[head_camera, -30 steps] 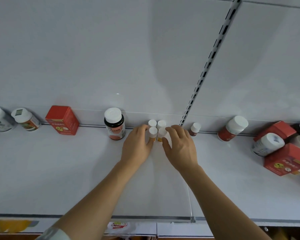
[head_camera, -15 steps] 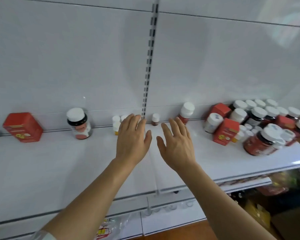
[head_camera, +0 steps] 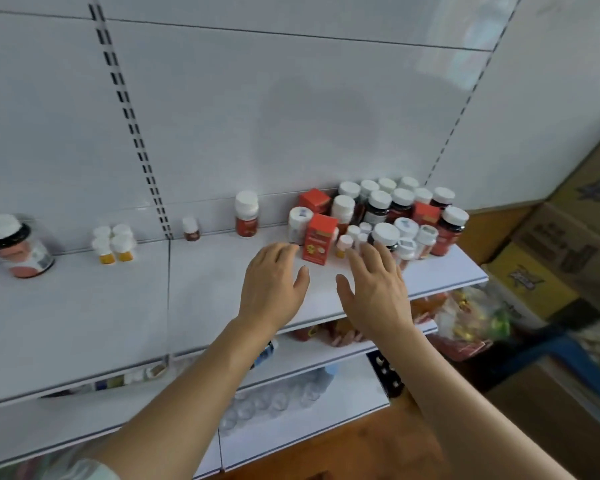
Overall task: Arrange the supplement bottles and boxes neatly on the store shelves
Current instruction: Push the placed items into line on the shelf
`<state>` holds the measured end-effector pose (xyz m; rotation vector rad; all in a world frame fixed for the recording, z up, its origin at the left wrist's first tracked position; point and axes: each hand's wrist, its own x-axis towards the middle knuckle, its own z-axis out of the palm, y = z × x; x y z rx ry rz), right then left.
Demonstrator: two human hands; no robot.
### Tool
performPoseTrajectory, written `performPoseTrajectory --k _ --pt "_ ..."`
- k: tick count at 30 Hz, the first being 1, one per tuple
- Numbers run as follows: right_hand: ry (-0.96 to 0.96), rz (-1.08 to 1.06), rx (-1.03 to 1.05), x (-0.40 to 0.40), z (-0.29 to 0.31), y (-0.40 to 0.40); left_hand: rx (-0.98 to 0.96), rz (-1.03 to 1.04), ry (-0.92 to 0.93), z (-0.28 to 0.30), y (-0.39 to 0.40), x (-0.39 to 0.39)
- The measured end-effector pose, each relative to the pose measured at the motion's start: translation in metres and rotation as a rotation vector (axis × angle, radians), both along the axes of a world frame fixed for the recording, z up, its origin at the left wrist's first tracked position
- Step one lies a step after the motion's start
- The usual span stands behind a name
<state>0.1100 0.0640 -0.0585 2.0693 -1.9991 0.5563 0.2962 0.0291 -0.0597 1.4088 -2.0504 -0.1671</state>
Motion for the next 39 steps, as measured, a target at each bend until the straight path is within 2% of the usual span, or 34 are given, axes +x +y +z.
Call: performPoseTrajectory --k 10,23,31,35,37,39 --pt "-0.039 -0.104 0.075 -0.076 0.011 -0.036 0.113 0.000 -0.095 -0.006 -0.036 -0.042" --pt "-0.109 0.016 0.181 -0.106 -0.003 -0.085 0.054 -0.119 -0.416 -0.017 -0.113 -0.063" --pt "-0.181 0.209 0.030 -0.115 -0.005 -0.084 -0.057 -0.133 -0.447 -0.025 -0.116 -0.064" --pt "-0.343 0.297 -0.002 -0.115 0.009 -0.077 -0.130 -0.163 -0.345 -0.016 -0.110 -0.062" --pt "-0.443 0.309 0.009 -0.114 0.017 -0.074 -0.074 -0.146 -0.198 -0.007 -0.102 -0.062" --pt "-0.556 0.323 0.043 -0.114 0.025 -0.073 0.058 -0.112 0.026 0.006 -0.092 -0.063"
